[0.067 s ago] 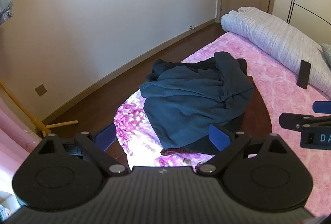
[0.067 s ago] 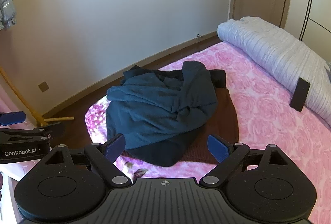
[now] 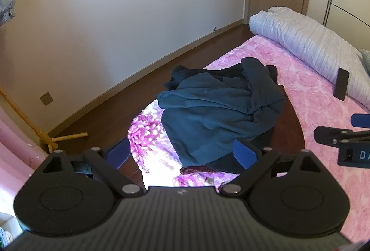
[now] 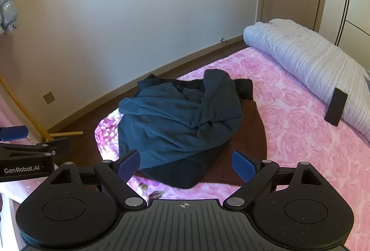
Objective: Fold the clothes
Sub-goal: 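Move both grippers toward the crumpled dark green shirt on the bed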
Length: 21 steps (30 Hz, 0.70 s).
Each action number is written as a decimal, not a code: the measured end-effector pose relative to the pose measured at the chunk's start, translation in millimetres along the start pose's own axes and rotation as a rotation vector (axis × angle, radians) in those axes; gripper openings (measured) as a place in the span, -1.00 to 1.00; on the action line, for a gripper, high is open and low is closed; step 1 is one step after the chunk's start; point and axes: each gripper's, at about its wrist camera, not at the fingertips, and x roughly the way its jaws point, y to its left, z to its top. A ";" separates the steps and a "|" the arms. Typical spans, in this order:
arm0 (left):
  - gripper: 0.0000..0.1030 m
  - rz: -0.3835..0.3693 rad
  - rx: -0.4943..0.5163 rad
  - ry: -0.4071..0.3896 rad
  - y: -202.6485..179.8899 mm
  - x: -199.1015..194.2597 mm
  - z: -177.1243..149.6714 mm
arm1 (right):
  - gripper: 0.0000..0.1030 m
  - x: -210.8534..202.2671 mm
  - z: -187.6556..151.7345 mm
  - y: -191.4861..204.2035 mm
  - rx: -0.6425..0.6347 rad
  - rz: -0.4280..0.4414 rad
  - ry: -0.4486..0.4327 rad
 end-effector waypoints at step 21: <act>0.78 0.013 -0.019 0.078 -16.2 8.1 11.3 | 0.74 22.0 17.3 -18.9 -0.003 0.031 0.024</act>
